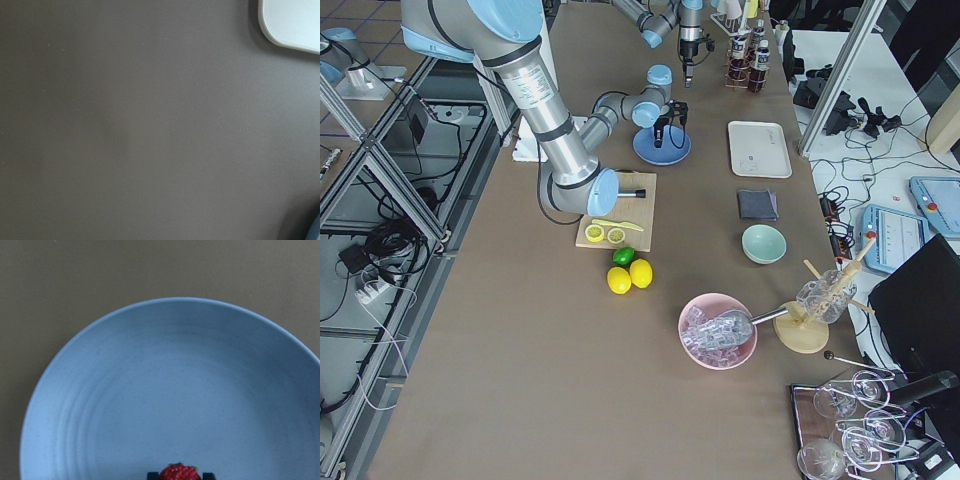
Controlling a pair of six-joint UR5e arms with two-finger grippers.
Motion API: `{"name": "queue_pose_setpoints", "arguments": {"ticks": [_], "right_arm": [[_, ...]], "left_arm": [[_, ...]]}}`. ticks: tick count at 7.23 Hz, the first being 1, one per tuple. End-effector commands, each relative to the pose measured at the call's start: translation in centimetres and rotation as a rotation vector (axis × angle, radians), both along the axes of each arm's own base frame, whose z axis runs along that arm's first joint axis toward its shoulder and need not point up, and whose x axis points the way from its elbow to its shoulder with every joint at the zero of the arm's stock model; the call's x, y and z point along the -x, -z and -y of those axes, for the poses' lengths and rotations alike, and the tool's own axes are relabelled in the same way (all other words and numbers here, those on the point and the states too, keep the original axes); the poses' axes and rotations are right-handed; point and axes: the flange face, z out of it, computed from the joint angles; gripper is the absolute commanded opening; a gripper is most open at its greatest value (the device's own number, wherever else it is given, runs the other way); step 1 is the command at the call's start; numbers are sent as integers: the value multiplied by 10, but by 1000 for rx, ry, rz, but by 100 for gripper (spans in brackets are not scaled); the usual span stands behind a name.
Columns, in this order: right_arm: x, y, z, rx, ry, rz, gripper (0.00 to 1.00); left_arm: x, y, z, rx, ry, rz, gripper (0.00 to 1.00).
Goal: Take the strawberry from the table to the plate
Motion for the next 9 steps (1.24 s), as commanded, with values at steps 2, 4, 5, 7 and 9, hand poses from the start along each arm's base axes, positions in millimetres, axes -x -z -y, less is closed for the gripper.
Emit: {"name": "queue_pose_setpoints", "arguments": {"ticks": [2,4,5,7,9], "right_arm": [[-3,-3,2,4,-3,-6,100],[-82,-26,63,57,-26,13,100],[-152,-49,97,42,4,18,100],[-278,-112,143,-43,90,-42,100],[-376,-200,163,-140,195,-128,100]], "left_arm": [[0,-2,0,3,0,5,97],[47,-13,27,-4,-23,59,97],[88,-16,37,-72,-54,125,97],[171,-62,35,-138,-136,245,97],[259,-127,30,-179,-161,289,97]]}}
